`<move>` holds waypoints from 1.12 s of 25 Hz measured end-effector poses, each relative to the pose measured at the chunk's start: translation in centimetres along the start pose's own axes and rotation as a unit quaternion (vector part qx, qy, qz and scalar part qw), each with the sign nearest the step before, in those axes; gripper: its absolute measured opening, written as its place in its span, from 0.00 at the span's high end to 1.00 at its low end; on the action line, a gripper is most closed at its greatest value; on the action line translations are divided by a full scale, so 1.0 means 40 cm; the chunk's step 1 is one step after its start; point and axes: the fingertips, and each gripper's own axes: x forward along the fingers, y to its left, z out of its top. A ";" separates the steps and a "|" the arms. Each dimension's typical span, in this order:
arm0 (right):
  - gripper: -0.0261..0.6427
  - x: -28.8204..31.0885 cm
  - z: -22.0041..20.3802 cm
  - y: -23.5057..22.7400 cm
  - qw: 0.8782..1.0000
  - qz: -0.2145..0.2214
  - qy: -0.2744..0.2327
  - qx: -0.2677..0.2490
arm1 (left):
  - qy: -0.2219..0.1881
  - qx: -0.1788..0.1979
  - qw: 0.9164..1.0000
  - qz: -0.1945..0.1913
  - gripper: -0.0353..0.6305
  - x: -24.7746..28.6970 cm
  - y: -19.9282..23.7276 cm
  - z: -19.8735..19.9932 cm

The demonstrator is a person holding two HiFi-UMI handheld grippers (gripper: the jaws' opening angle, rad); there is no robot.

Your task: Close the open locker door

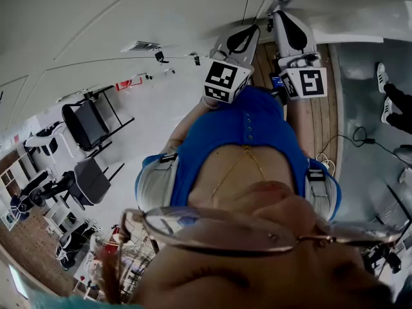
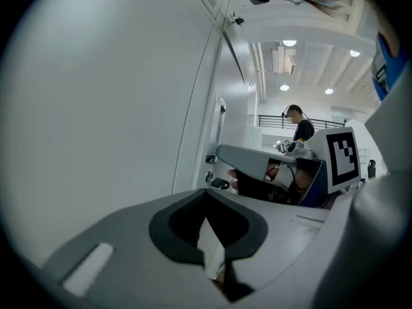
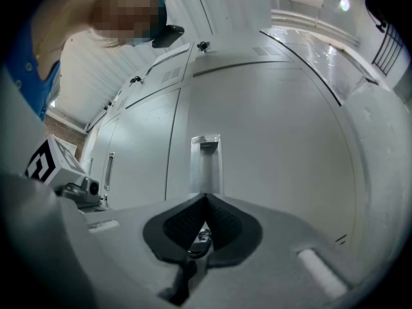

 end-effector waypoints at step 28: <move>0.96 0.009 0.001 0.011 1.000 -0.010 0.002 -0.026 | 0.013 -0.008 1.000 0.011 0.95 -0.001 0.006 -0.021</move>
